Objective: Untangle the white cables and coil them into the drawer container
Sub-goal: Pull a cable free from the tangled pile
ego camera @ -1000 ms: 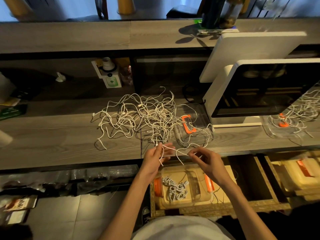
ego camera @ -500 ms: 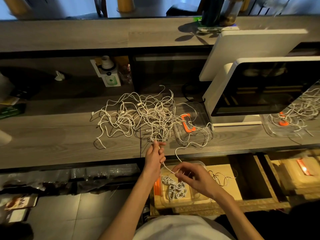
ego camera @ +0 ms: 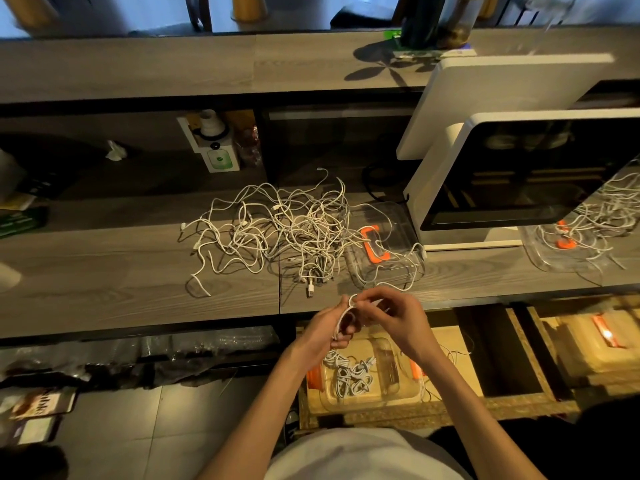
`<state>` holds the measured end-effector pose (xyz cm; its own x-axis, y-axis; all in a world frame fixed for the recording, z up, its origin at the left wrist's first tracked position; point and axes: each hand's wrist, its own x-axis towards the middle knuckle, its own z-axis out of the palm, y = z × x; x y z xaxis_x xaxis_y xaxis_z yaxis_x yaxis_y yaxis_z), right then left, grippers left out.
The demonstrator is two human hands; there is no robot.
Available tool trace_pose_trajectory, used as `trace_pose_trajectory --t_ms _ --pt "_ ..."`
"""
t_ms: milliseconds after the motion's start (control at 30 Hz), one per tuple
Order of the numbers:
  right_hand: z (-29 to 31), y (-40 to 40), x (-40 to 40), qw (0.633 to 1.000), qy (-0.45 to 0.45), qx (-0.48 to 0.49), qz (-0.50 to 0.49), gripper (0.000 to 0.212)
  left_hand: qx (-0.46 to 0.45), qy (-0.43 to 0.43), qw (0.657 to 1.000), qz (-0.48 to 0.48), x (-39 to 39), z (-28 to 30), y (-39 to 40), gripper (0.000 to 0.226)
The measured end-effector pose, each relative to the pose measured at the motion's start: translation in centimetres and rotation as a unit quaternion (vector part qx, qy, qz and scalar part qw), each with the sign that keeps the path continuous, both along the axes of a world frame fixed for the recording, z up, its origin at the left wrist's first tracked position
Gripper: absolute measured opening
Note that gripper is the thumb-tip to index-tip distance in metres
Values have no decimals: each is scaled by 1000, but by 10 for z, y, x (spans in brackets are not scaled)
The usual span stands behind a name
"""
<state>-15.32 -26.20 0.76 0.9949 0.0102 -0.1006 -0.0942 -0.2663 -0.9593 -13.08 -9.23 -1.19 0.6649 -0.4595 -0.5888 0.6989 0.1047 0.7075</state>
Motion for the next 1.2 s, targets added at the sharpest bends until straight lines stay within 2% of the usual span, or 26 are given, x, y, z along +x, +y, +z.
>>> trace_pose_trajectory --t_ms 100,233,333,433,533,700,900,967,1200 --pt "0 -1 2 1000 -11 -16 -4 7 -39 -31 997 -61 -1 4 1 61" --pt "-2 -9 3 999 -15 -30 17 9 -34 -60 994 -89 -1 5 3 50" --pt "-3 -21 2 999 -3 -44 22 8 -1 -96 993 -64 1 5 8 49" --pt "-6 -36 -1 997 12 -67 23 11 62 -127 990 2 5 7 13 41" --pt "-9 -43 -8 997 28 -62 37 14 48 -150 985 68 8 3 16 42" --pt "-18 -43 -22 998 54 6 31 18 -12 -99 977 191 12 5 20 47" --pt "-29 -28 -34 995 78 43 40 22 35 -68 961 266 10 5 15 45" --pt "-31 -22 -38 994 81 33 60 21 47 -62 953 294 9 6 13 41" --pt "-28 -11 -40 974 95 -39 200 13 -33 -3 944 328 10 0 10 37"
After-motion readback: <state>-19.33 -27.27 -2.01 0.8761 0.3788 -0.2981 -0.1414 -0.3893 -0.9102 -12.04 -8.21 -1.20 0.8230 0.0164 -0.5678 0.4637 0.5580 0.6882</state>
